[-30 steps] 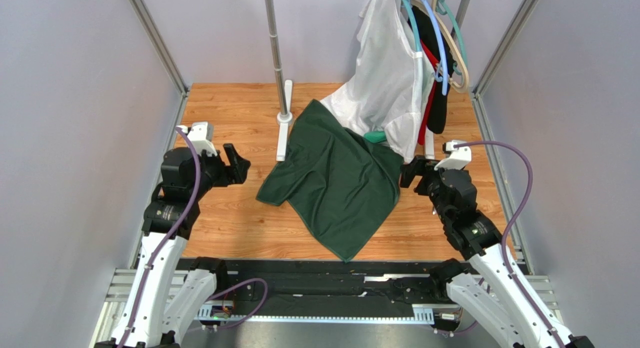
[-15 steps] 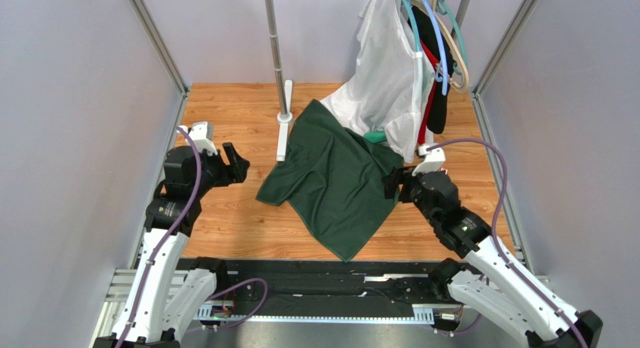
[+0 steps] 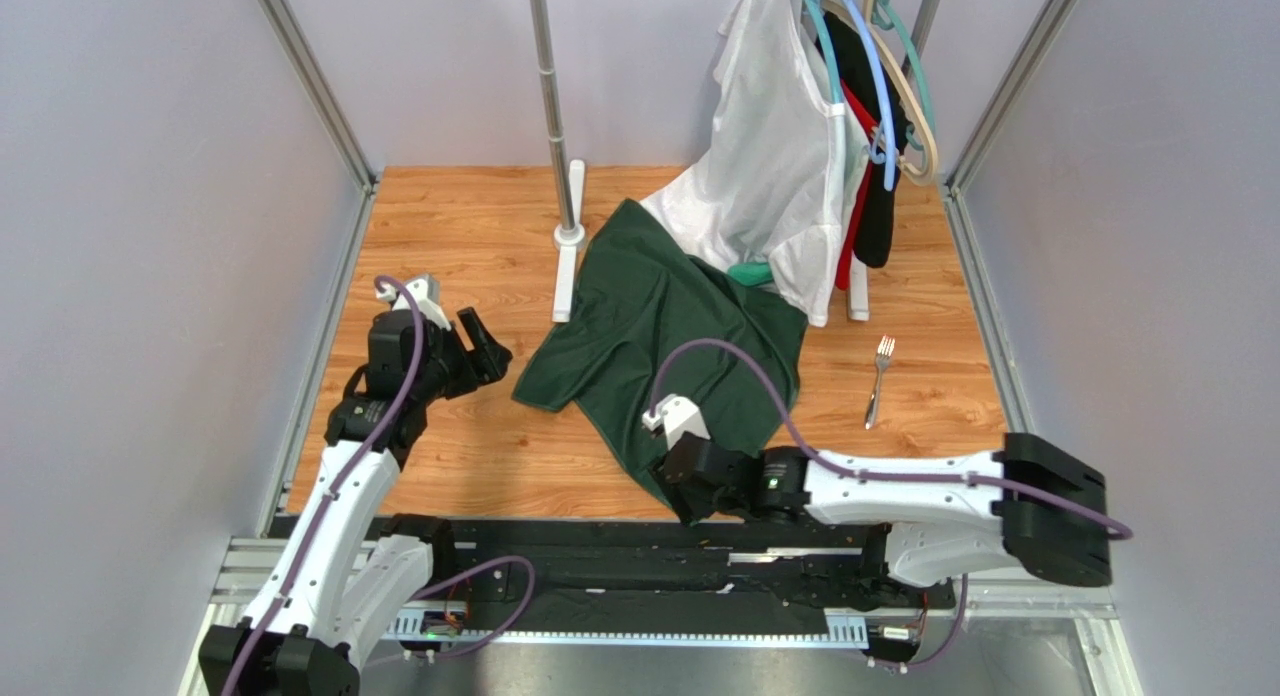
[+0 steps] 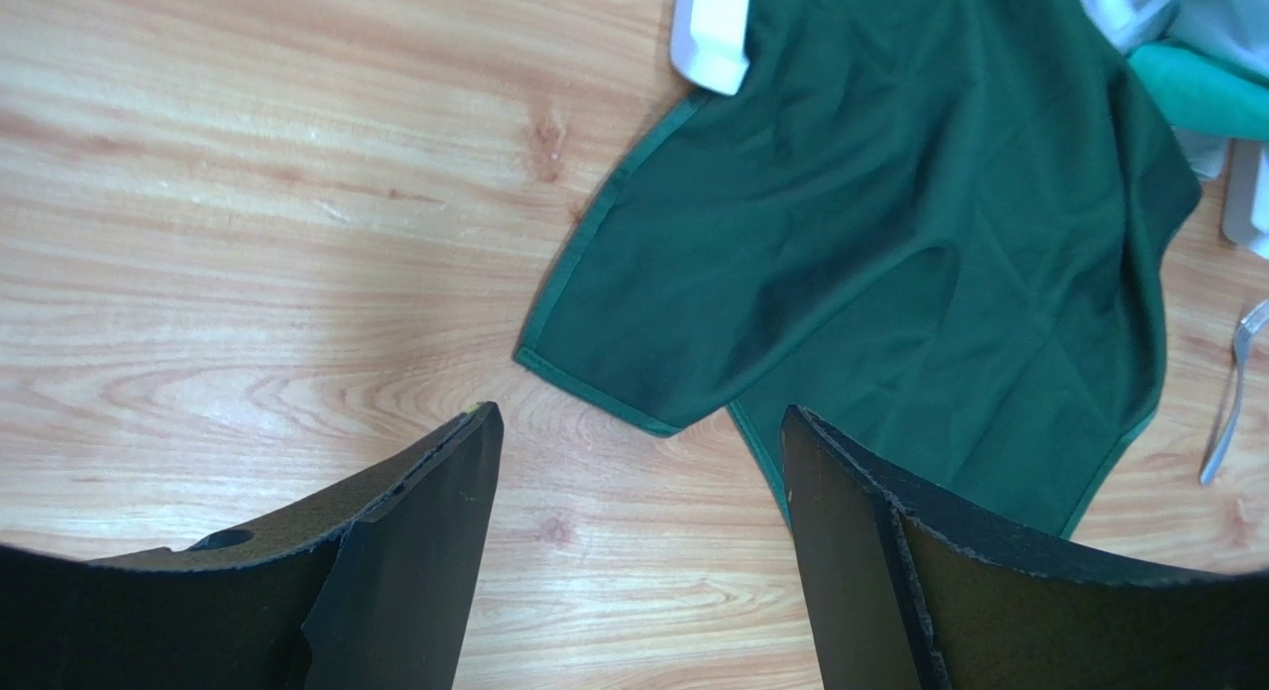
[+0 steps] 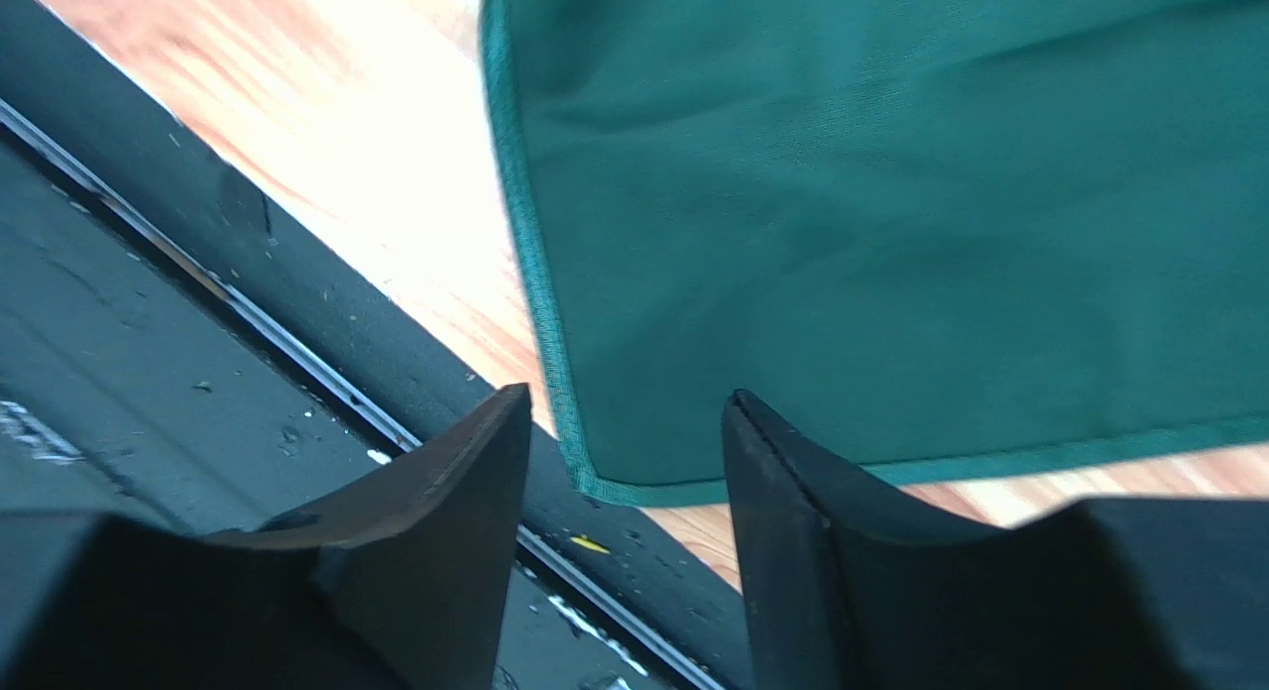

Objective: Fold the napkin, place the utensils inside, and roll it up
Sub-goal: Flatten the napkin out

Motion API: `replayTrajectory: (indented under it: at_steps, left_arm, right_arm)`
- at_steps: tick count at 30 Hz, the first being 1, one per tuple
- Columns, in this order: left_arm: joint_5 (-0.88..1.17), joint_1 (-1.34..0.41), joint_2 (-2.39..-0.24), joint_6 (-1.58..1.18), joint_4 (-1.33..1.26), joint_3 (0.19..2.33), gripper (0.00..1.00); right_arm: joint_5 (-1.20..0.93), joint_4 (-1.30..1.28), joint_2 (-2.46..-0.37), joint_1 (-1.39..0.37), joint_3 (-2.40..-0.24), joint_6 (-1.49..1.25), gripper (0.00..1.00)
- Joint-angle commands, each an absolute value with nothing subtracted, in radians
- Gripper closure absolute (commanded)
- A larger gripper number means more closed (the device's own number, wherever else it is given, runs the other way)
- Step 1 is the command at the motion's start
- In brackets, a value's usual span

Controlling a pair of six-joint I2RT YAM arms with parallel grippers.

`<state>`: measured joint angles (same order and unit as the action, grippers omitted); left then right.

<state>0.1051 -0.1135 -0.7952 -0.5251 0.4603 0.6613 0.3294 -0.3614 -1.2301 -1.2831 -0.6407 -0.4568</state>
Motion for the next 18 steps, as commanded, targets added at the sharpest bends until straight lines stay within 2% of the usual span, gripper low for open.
replayTrajectory:
  at_steps: [1, 10, 18]
  left_arm:
    - [0.103, -0.118, -0.828, -0.574, 0.374, 0.618, 0.22]
    - [0.080, -0.118, -0.873, -0.583, 0.359, 0.578, 0.23]
    - [0.081, -0.123, -0.929, -0.594, 0.353, 0.560, 0.21]
  right_arm:
    - [0.337, -0.338, -1.360, -1.327, -0.742, -0.465, 0.48]
    - [0.304, -0.325, -1.433, -1.342, -0.767, -0.456, 0.55]
    - [0.288, -0.336, -1.476, -1.342, -0.755, -0.468, 0.71]
